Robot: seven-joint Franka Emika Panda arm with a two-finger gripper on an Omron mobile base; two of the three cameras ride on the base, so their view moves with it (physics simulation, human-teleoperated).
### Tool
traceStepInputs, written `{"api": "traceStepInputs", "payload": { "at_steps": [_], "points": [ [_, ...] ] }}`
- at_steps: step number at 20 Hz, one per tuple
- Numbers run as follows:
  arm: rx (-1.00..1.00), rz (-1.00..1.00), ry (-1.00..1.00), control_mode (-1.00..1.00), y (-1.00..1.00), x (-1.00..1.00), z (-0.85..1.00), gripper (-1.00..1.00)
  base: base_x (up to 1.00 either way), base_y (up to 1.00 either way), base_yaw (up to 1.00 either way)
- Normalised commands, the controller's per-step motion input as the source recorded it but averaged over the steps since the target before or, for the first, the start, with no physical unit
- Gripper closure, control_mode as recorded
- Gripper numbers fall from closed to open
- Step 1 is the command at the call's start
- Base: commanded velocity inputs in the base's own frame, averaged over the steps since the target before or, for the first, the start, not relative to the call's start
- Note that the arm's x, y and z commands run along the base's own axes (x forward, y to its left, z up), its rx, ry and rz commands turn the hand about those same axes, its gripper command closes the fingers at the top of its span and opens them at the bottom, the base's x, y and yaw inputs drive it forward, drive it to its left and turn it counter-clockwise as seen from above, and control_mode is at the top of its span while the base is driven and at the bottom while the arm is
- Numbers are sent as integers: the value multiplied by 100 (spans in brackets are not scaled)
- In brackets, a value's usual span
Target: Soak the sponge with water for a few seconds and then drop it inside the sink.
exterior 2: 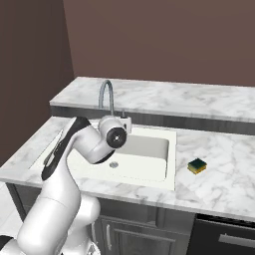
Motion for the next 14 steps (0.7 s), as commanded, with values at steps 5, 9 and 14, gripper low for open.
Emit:
{"api": "traceStepInputs", "payload": {
  "at_steps": [5,9,14],
  "points": [
    [0,0,0,-100,1,19,0,-100,0,0,0],
    [0,0,0,-100,1,15,0,-100,0,0,0],
    [0,0,-2,-100,0,13,-10,-100,0,0,0]
  ]
}}
